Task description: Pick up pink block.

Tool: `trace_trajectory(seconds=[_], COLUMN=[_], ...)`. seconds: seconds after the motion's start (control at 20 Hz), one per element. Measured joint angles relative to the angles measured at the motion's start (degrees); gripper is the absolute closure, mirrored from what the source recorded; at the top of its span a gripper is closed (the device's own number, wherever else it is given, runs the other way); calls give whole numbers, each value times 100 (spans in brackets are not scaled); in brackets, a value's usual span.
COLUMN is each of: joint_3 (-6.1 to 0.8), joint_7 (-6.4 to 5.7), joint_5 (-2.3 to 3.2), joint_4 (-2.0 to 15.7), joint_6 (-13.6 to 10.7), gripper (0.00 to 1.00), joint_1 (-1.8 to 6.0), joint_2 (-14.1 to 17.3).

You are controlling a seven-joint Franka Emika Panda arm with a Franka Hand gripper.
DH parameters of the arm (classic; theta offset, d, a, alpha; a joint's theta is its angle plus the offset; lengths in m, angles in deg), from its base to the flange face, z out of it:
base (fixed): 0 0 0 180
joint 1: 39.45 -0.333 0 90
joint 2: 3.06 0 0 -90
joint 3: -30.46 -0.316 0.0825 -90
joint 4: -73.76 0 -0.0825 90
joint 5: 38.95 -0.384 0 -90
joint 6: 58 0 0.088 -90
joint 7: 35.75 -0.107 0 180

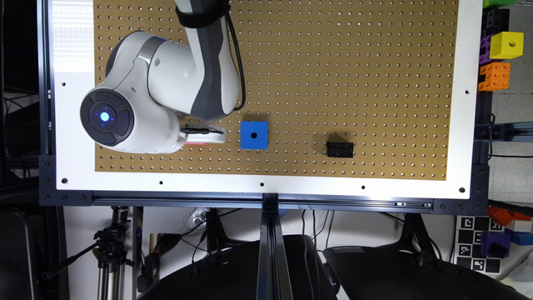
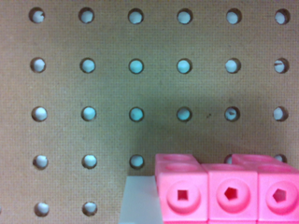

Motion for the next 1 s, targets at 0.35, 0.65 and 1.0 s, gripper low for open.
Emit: trace_trajectory(seconds=[0.35,0.65,1.0], joint_3=[1,1,-1], joint_7=[0,0,-1], joint_5=[0,0,0], joint_4=[-3,-6,-7], joint_6=[-228,-421,-964], gripper=[100,100,100], joint_1=[6,5,2], joint_2=[-217,-408,-924])
